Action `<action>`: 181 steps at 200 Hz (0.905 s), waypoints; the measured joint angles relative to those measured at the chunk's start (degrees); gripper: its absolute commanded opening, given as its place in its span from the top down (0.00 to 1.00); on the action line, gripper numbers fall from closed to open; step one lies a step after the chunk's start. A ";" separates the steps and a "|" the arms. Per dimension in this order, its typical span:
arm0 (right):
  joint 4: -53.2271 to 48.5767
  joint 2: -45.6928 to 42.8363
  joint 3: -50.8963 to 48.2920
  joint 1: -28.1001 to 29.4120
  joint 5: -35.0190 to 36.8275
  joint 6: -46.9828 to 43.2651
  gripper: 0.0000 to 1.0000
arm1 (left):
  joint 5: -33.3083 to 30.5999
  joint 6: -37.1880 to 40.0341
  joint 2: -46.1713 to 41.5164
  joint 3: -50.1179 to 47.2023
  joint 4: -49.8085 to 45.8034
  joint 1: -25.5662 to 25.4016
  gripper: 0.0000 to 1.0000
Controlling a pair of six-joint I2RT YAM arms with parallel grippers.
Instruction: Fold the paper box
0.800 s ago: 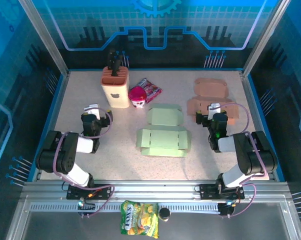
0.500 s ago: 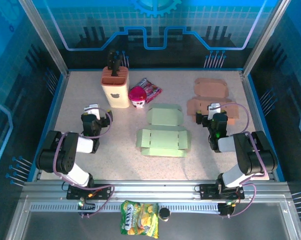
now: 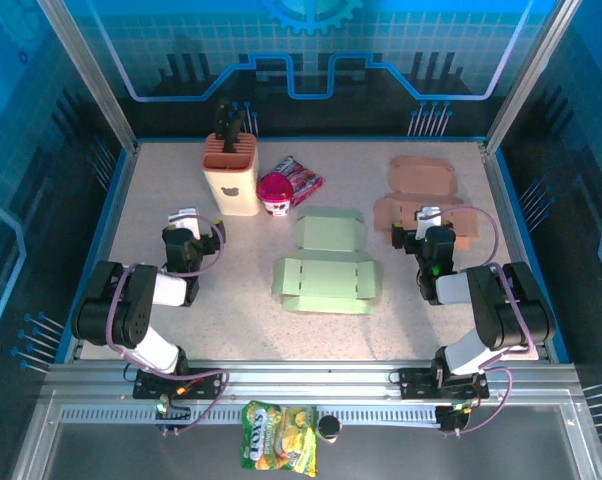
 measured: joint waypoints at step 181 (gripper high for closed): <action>-73.61 -47.89 17.59 37.59 -3.41 42.73 0.25 | -4.42 -57.40 -38.10 14.99 -73.46 -50.93 0.39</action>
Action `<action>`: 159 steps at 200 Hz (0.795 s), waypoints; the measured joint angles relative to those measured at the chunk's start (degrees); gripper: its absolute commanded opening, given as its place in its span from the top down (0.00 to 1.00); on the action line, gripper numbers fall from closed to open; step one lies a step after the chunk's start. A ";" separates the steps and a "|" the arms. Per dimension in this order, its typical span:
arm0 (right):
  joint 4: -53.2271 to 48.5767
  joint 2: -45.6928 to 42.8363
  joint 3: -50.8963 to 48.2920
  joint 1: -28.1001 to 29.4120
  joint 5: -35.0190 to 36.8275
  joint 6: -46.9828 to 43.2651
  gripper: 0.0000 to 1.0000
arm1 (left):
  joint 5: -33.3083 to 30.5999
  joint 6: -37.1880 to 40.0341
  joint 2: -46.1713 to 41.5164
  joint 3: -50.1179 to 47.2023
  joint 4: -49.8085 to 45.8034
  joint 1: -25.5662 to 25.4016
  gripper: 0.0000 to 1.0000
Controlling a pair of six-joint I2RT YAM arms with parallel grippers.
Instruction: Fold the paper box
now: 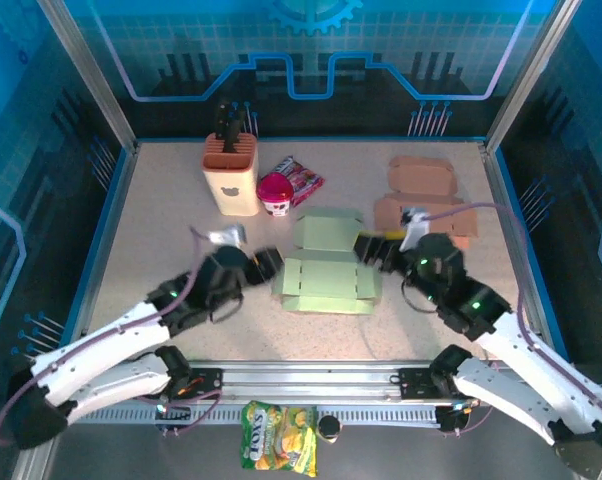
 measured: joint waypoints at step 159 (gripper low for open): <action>-3.69 -6.05 -13.51 4.92 -7.13 16.85 0.27 | -2.45 -36.79 15.41 -10.97 21.31 -3.45 0.48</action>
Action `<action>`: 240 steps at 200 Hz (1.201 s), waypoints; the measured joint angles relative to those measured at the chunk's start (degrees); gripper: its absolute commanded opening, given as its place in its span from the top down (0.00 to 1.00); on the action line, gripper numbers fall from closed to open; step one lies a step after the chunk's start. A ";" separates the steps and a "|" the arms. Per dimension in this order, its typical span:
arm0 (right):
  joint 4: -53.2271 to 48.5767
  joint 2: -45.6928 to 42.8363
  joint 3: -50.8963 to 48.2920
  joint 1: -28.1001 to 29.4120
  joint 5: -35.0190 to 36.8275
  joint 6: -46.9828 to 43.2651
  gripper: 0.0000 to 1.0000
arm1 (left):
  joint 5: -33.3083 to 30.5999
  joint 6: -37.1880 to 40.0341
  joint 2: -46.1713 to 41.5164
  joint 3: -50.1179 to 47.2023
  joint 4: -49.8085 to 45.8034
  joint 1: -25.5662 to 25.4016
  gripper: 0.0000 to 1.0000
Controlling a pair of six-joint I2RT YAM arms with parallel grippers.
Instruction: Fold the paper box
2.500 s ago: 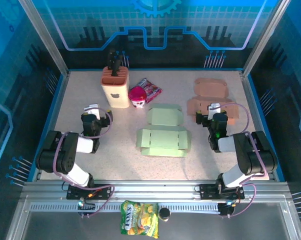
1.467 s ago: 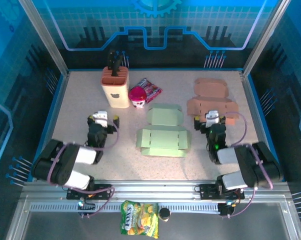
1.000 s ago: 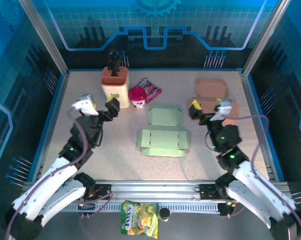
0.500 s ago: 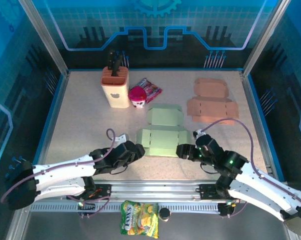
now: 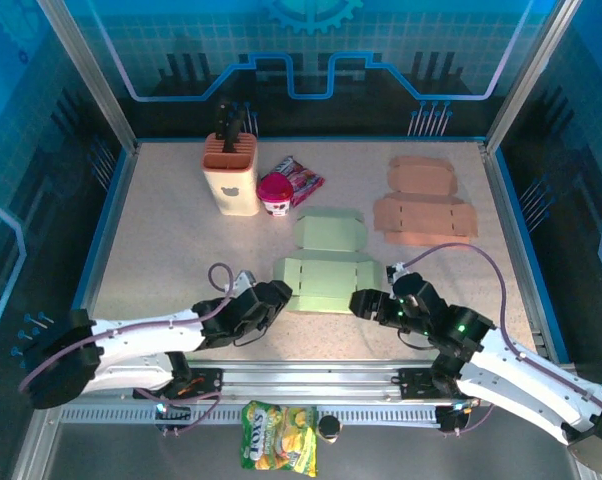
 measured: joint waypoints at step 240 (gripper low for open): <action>11.87 0.22 -9.31 0.22 -4.57 7.56 0.24 | 3.85 -1.79 12.39 -0.28 14.12 6.19 0.97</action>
